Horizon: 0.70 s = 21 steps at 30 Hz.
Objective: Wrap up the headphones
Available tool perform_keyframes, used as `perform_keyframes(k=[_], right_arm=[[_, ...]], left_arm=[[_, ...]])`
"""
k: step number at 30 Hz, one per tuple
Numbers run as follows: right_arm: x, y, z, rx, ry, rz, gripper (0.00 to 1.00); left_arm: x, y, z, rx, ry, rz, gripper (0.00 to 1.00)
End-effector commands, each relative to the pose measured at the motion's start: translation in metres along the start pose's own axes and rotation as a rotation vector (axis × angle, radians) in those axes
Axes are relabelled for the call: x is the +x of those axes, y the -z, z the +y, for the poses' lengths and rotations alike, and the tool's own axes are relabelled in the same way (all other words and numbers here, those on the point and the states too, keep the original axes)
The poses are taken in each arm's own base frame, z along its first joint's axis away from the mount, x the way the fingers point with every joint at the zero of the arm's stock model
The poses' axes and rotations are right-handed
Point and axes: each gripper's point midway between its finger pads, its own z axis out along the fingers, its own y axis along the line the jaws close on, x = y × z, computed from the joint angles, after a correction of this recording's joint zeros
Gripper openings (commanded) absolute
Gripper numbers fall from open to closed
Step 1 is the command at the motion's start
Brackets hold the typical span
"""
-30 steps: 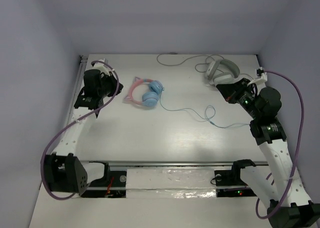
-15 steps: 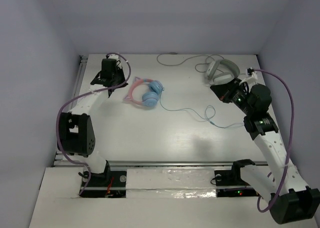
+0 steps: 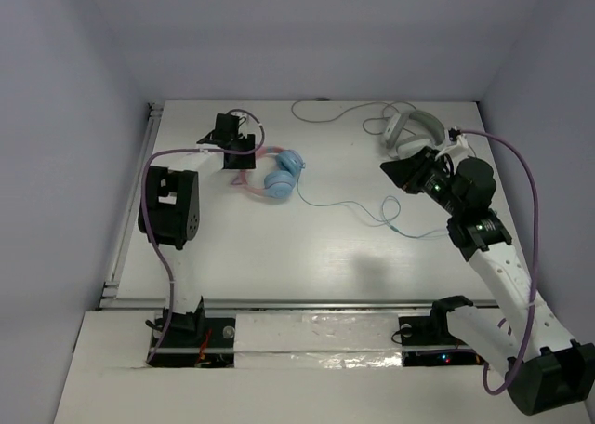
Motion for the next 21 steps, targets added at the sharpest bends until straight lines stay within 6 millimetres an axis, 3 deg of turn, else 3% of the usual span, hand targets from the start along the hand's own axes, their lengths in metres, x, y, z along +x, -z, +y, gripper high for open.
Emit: perform_keyframes(k=[1,10,17,20,21], right_arm=[[-0.004,0.000,0.010,-0.044,0.038,-0.031,0.29],[0.003,-0.007,0.004,-0.033,0.030,-0.016,0.29],[0.005,-0.010,0.001,-0.030,0.028,-0.011,0.29],[0.006,-0.011,0.000,-0.025,0.026,-0.008,0.29],[0.007,-0.011,-0.001,-0.025,0.026,-0.008,0.29]], left_arm=[[-0.020,-0.001,-0.003,0.026,-0.043,-0.027,0.50],[-0.013,-0.025,-0.003,0.036,-0.068,0.017,0.46],[-0.005,-0.032,0.004,0.004,-0.068,0.027,0.38],[-0.006,-0.031,0.009,-0.028,-0.064,0.010,0.33],[-0.005,-0.032,0.013,-0.045,-0.064,0.011,0.26]])
